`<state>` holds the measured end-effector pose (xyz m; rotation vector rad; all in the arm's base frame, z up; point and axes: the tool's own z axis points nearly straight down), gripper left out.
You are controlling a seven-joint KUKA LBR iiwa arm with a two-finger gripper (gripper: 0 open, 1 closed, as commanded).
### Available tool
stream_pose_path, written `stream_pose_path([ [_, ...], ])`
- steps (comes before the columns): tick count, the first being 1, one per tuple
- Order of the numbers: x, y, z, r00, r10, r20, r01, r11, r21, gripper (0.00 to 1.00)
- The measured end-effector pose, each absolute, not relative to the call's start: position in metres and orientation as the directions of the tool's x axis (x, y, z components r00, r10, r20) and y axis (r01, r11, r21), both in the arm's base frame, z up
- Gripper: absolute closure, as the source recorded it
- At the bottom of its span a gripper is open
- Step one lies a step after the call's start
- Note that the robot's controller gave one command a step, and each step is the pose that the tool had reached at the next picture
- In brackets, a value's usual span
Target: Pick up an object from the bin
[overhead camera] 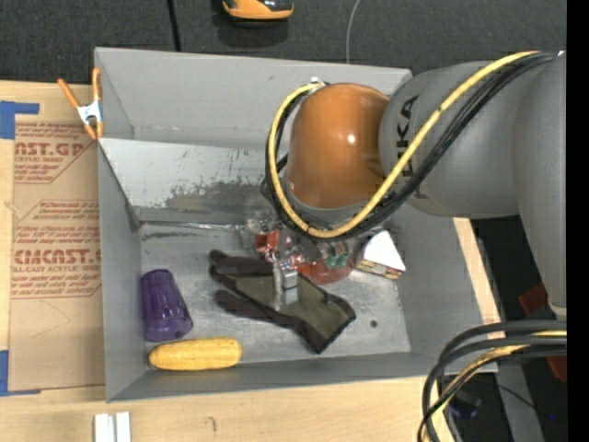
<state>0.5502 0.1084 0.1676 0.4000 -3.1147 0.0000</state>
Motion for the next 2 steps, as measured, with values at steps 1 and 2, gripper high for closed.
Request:
stream_pose_path([
  [1, 0.553, 0.103, 0.142, -0.98, -0.199, -0.003, -0.199, 0.98, 0.002, 0.0],
  [2, 0.57, 0.098, 0.096, -0.964, -0.266, -0.002, -0.266, 0.964, 0.001, 1.0],
])
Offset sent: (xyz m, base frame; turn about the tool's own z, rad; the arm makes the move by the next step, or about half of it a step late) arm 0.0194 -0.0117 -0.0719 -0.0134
